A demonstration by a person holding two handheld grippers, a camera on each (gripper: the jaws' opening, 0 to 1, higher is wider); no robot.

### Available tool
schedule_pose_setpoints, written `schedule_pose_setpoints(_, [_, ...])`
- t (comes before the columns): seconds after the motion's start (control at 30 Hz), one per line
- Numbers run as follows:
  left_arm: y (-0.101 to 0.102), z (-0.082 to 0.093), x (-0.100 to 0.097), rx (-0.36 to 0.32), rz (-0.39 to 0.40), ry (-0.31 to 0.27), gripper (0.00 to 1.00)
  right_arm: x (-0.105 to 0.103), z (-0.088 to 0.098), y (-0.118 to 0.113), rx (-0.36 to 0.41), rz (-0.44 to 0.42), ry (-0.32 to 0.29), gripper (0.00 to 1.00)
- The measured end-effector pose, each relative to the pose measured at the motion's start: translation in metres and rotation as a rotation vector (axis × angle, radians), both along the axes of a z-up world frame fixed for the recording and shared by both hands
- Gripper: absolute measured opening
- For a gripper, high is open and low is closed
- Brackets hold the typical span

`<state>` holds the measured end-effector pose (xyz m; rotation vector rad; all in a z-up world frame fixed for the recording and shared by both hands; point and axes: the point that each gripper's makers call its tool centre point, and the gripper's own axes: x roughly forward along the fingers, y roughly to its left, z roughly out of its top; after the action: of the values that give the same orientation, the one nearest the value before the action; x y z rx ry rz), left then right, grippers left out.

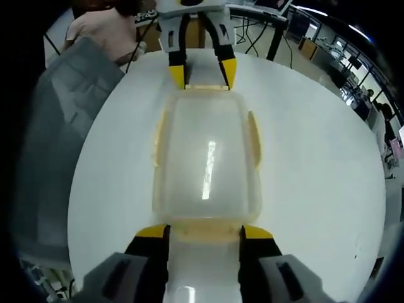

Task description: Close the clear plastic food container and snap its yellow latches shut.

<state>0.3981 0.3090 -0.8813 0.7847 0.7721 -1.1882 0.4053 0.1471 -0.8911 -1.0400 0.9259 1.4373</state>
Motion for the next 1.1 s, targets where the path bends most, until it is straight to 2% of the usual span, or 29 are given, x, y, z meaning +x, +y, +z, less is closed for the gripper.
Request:
schedule_pose_setpoints(0.07, [-0.003,0.001,-0.002,0.001,-0.059,-0.018,0.38,0.000,0.000,0.000,-0.005,0.003,-0.002,0.42])
schedule_pose_setpoints(0.33, [-0.003,0.000,-0.001,-0.001,-0.037,0.012,0.36,-0.003,0.002,-0.004,-0.023,0.011,-0.006,0.36])
schedule_pose_setpoints(0.5, [-0.003,0.002,-0.014,-0.002,-0.021,0.055,0.36,-0.011,0.000,-0.002,-0.034,0.040,-0.006,0.36])
schedule_pose_setpoints(0.73, [0.004,0.007,-0.026,0.024,-0.011,0.065,0.35,-0.018,0.011,0.006,-0.017,0.055,-0.006,0.36])
schedule_pose_setpoints(0.83, [0.004,0.018,-0.026,0.007,0.007,0.058,0.35,-0.018,0.017,0.006,-0.004,0.053,-0.013,0.36])
schedule_pose_setpoints(0.93, [0.004,0.026,-0.028,0.019,-0.003,0.042,0.35,-0.020,0.026,0.008,0.018,0.050,-0.019,0.36])
schedule_pose_setpoints(1.0, [0.011,0.032,-0.026,0.092,-0.052,0.020,0.35,-0.021,0.031,0.012,0.041,0.042,-0.017,0.36])
schedule_pose_setpoints(1.03, [0.024,0.044,-0.017,0.238,-0.127,-0.015,0.35,-0.025,0.040,0.026,0.113,0.012,0.018,0.36])
schedule_pose_setpoints(1.07, [0.023,0.057,-0.007,0.251,-0.144,-0.056,0.35,-0.021,0.044,0.028,0.115,-0.048,0.018,0.36])
schedule_pose_setpoints(1.1, [0.020,0.075,0.002,0.218,-0.114,-0.042,0.35,-0.011,0.050,0.026,0.105,-0.045,-0.031,0.36])
